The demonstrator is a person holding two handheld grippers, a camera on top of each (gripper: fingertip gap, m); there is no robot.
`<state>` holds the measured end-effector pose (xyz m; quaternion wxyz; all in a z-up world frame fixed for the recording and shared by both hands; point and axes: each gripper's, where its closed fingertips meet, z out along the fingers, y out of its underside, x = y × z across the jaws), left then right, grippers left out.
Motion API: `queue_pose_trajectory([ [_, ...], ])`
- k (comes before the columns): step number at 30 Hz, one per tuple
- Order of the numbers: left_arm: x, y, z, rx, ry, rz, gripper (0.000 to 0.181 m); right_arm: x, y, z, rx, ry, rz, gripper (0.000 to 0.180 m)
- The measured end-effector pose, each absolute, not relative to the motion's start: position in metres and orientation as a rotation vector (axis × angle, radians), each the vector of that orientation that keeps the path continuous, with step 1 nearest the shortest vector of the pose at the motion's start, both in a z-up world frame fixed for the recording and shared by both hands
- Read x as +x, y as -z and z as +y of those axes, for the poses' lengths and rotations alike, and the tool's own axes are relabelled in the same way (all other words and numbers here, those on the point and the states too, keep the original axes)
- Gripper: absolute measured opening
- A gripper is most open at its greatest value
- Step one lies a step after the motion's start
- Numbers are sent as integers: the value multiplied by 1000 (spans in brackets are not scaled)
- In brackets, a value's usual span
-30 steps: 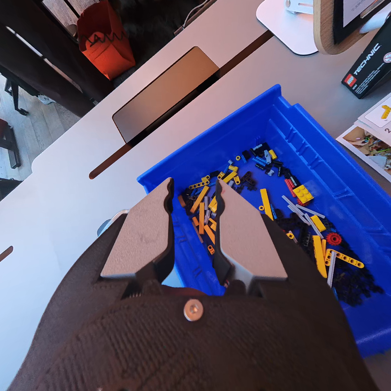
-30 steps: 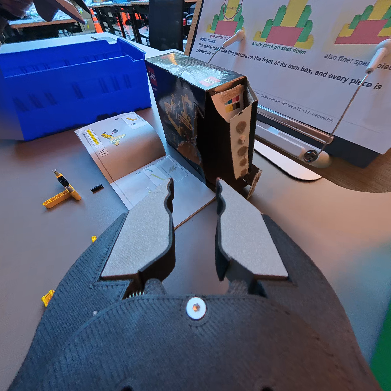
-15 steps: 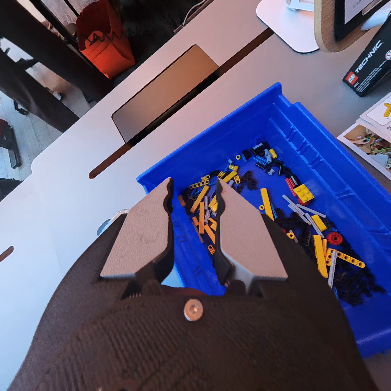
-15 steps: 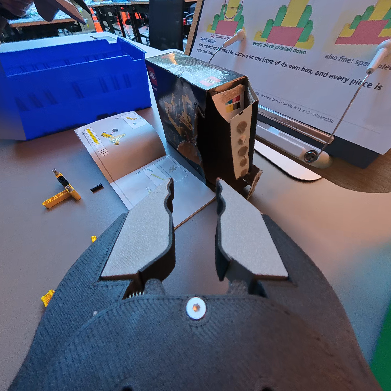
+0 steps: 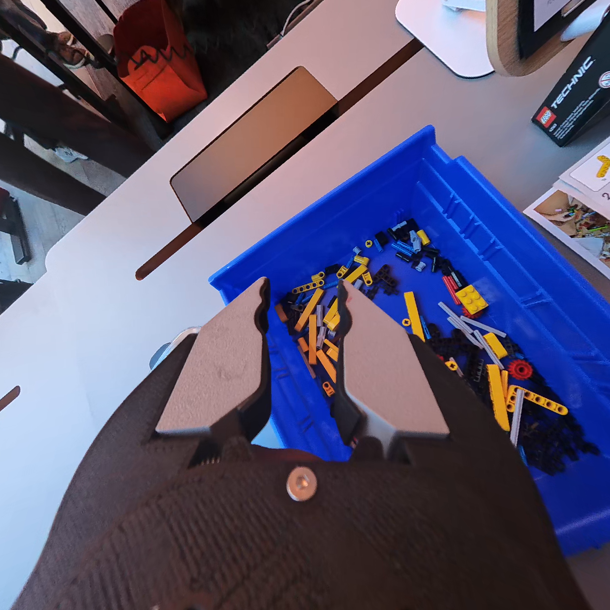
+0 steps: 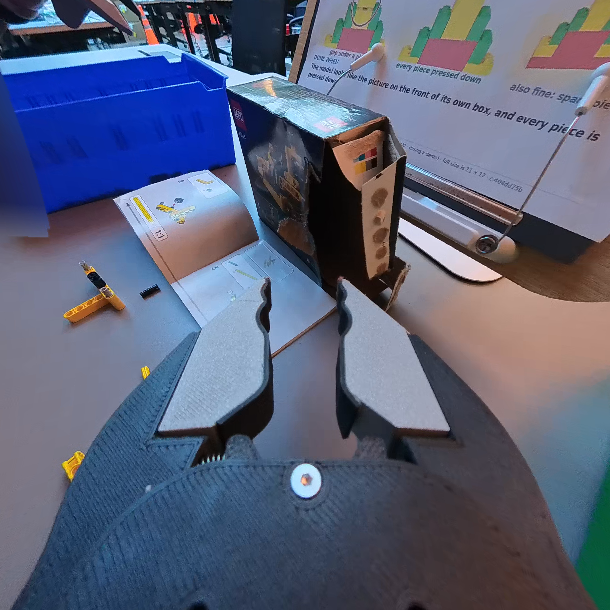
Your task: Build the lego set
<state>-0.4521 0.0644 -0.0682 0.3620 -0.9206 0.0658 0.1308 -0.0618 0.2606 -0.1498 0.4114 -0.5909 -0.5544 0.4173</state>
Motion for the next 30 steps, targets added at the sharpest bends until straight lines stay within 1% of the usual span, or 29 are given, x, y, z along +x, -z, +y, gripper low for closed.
queue_pose_trajectory([
  [1,-452,68,64,-2370,-337,171,38,-62,150,261,-1487,-1049,-1396,37],
  [30,-451,70,65,-2378,-336,178,39,-63,151,260,-1487,-1041,-1403,37],
])
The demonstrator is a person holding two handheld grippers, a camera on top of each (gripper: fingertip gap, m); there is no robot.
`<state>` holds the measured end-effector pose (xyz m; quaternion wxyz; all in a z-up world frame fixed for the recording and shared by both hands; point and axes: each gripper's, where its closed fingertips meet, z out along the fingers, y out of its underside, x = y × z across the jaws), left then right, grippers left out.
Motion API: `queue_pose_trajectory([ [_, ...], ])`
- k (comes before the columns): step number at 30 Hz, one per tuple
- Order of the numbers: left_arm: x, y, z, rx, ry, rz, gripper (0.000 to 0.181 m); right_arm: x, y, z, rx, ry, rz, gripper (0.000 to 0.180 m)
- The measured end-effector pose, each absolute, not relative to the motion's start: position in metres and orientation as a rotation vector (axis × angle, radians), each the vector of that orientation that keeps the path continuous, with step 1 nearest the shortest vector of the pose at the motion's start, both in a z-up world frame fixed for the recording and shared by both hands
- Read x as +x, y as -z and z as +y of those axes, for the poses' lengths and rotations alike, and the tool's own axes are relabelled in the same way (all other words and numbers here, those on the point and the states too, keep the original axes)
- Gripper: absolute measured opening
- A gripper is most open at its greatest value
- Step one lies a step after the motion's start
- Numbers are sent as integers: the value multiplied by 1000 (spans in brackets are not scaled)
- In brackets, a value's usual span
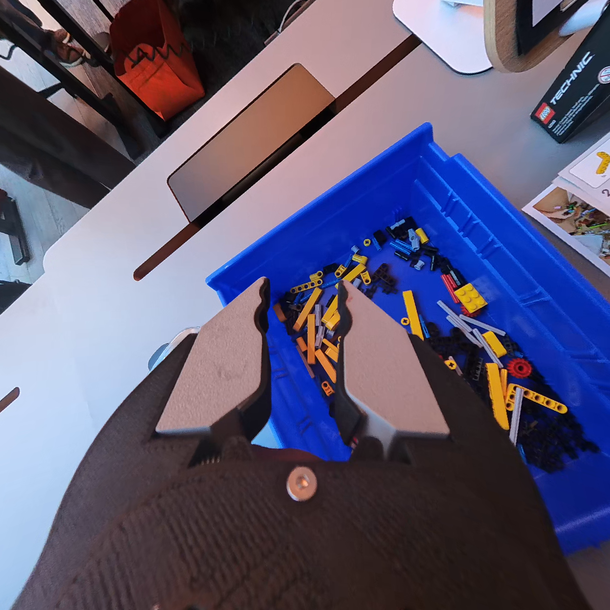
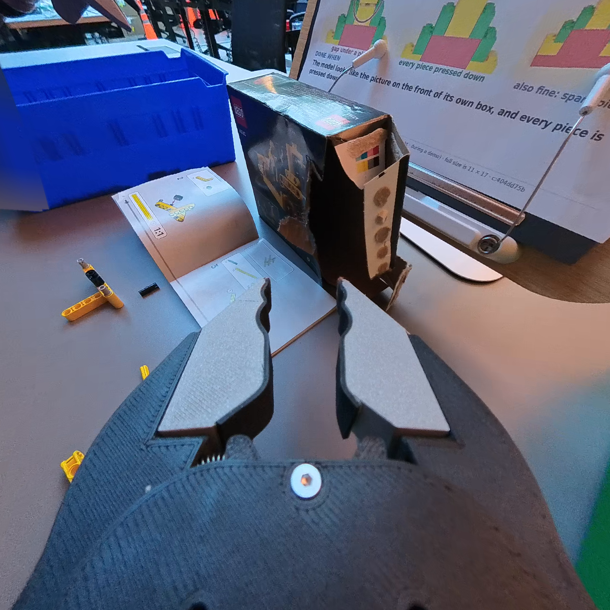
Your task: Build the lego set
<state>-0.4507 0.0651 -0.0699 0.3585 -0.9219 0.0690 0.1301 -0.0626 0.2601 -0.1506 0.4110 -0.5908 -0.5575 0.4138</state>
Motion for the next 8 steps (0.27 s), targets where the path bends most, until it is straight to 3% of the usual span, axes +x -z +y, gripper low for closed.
queue_pose_trajectory([
  [8,-450,71,66,-2381,-337,180,39,-63,151,260,-1487,-1040,-1406,37],
])
